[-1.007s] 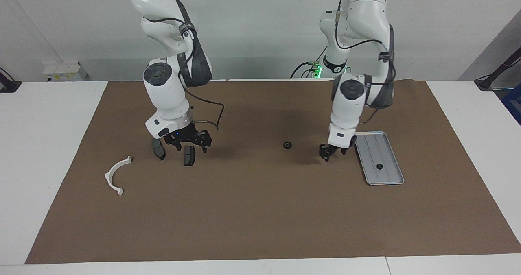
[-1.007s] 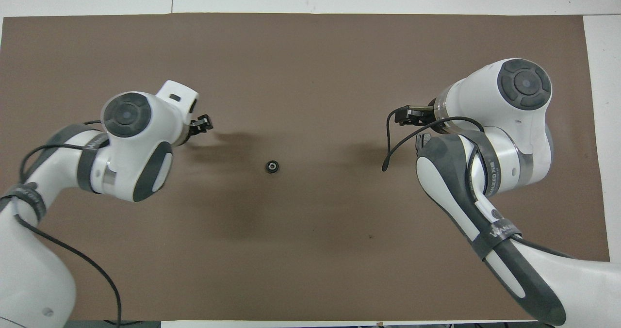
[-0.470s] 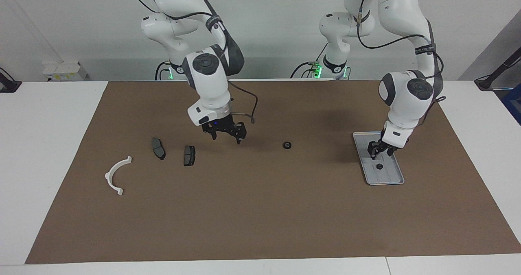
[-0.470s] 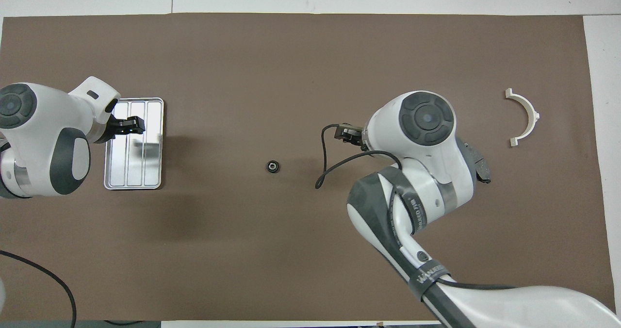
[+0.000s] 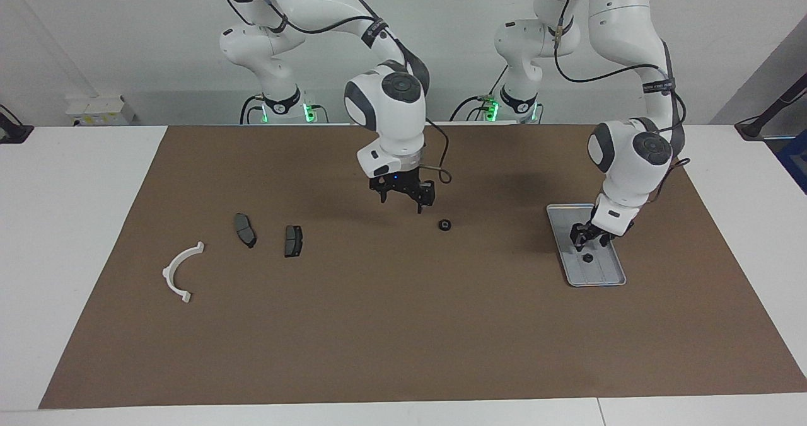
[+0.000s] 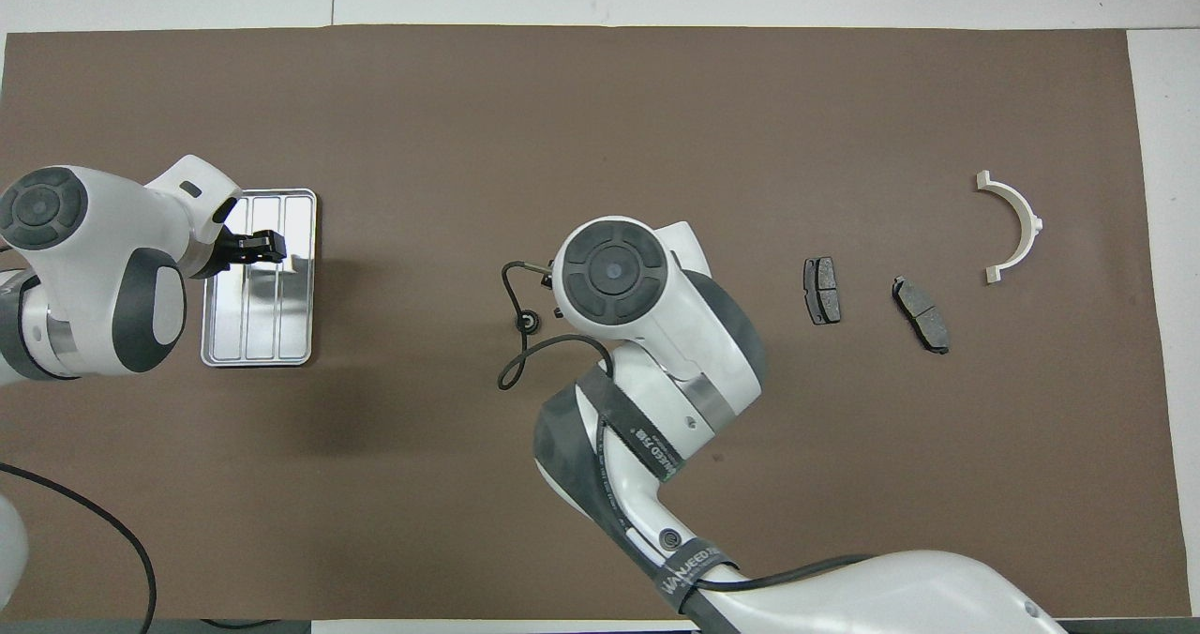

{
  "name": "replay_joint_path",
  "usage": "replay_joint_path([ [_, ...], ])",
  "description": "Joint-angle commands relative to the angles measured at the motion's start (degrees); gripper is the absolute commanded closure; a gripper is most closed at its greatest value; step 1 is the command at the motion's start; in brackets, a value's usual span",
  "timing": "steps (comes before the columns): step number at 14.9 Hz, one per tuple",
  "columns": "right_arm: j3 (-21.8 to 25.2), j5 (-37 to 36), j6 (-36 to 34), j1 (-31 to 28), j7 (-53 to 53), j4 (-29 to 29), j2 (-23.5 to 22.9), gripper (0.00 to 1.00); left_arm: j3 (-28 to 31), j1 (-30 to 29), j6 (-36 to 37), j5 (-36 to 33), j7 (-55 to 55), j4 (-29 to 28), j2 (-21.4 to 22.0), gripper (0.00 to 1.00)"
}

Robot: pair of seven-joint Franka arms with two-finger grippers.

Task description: Place bearing gear from tray to pile

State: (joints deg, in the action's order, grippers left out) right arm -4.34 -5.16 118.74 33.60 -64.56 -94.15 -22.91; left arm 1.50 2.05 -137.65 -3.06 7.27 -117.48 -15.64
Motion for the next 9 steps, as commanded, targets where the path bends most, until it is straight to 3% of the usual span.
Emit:
replay_joint_path([
  [1,0.30,-2.40,-4.82,2.43,-5.91,13.96,-11.07,0.00,-0.09,-0.38,-1.04,0.78,-1.30,-0.21,0.00,0.28],
  [4,0.39,-2.75,-8.61,3.75,-7.42,22.07,-16.98,0.00,-0.09,-0.56,-2.00,0.78,-2.70,-0.21,-0.53,0.29],
  [9,0.04,-2.58,-5.38,4.72,-7.60,22.53,-18.92,0.00,-0.09,-0.56,-3.94,0.78,-2.61,-0.03,-1.93,0.29],
])
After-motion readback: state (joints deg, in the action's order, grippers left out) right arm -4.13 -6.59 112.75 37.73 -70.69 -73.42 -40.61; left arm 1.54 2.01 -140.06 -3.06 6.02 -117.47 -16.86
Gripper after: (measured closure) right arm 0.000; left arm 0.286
